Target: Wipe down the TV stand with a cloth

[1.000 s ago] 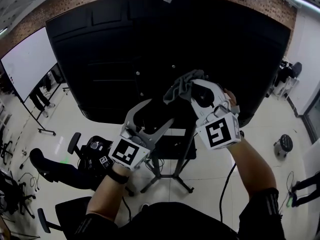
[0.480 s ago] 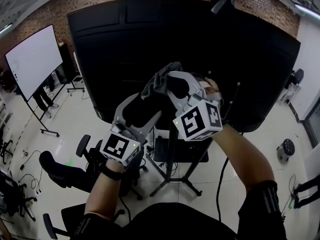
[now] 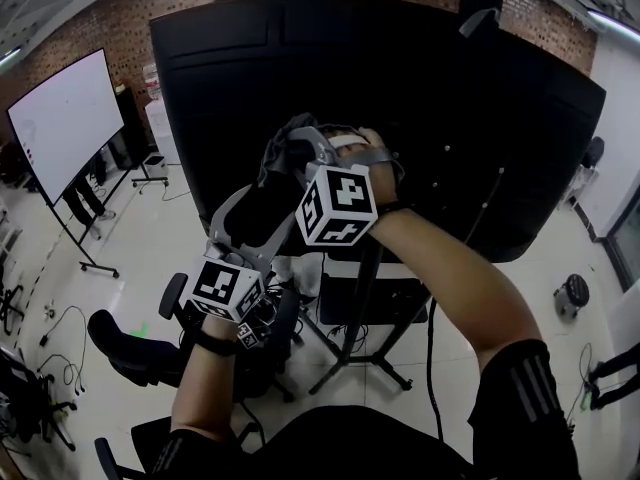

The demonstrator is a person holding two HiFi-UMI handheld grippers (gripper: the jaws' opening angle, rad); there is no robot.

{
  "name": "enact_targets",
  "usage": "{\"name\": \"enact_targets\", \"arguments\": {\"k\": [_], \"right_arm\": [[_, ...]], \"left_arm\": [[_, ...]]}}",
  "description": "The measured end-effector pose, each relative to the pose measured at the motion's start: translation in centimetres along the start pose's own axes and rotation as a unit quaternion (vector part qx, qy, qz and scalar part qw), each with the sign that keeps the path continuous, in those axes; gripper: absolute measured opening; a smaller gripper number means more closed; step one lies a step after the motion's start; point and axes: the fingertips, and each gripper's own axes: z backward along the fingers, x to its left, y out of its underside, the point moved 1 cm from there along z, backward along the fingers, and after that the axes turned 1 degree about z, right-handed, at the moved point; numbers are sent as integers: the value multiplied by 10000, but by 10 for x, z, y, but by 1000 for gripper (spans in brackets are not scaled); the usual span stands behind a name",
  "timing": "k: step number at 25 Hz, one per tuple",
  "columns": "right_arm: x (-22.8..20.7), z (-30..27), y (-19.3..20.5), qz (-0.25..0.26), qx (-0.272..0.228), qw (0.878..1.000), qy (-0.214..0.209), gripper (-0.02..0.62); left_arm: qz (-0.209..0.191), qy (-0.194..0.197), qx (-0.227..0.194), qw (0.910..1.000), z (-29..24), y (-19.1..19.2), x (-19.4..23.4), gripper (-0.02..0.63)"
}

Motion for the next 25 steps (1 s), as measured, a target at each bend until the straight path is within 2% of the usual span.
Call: {"name": "enact_targets", "arguments": {"k": [5, 9, 15, 20, 25], "right_arm": [[4, -38, -4, 470, 389, 9981, -115, 35], [7, -55, 7, 1006, 811, 9915, -153, 35], [9, -46, 24, 1322, 1209, 9837, -144, 35], [10, -27, 50, 1614, 1788, 9702, -265, 35], [8, -7, 76, 1799, 2158, 9594, -254, 35]], "left_arm": [[127, -73, 86, 9999, 9, 12, 15, 318], [178, -13, 125, 9998, 9, 20, 15, 318], [267, 162, 99, 9995, 0, 25, 8, 318], [313, 432, 63, 9986, -13, 26, -9, 318], [384, 672, 19, 9970, -27, 29, -25, 318]]}}
